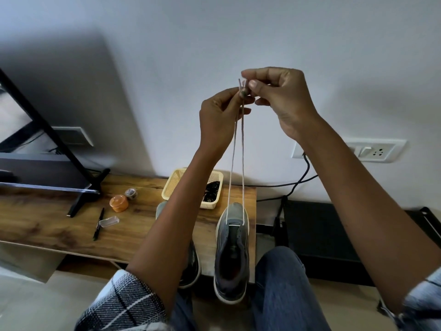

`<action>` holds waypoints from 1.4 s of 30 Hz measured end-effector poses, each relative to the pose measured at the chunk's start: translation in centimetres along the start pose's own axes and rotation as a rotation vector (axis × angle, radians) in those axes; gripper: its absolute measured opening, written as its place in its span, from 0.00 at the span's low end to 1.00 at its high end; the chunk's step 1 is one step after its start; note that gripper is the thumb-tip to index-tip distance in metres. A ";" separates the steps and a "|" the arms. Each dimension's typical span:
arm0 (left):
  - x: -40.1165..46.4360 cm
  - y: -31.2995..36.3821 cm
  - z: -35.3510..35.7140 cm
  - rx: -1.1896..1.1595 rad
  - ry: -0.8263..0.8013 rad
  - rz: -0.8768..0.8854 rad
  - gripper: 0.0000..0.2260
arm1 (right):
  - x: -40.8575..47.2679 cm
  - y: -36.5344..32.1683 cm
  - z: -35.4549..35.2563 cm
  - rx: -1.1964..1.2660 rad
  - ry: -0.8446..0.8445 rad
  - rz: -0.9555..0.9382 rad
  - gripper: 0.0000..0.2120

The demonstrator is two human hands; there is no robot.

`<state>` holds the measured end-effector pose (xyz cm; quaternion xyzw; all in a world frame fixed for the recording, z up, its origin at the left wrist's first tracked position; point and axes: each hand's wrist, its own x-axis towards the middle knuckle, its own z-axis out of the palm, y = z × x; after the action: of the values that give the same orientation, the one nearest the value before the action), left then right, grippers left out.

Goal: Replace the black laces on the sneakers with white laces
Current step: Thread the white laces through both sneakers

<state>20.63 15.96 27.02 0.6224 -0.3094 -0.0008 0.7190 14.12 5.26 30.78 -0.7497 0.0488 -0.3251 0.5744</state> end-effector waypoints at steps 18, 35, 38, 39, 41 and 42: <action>-0.7 -0.4 -0.3 -0.041 0.003 -0.076 0.09 | -3.8 4.6 1.9 0.090 0.011 0.169 0.03; -9.5 -17.0 -9.0 0.864 -0.139 -0.472 0.10 | -11.9 17.0 2.5 0.034 -0.083 0.585 0.07; -11.0 -18.6 -10.2 1.173 -0.166 -0.472 0.12 | -13.8 19.6 2.8 -0.018 -0.091 0.647 0.05; -11.2 -19.1 -10.6 1.275 -0.171 -0.432 0.13 | -14.4 20.4 3.0 -0.039 -0.096 0.667 0.05; -11.5 -19.7 -11.0 1.404 -0.163 -0.377 0.14 | -15.5 21.7 3.1 -0.083 -0.116 0.709 0.07; -11.6 -20.0 -11.1 1.421 -0.164 -0.388 0.14 | -15.9 22.2 3.2 -0.103 -0.125 0.734 0.07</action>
<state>23.89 25.89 3.57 0.9791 -0.1726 0.0263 0.1046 10.05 7.55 3.71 -0.7287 0.2955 -0.0485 0.6159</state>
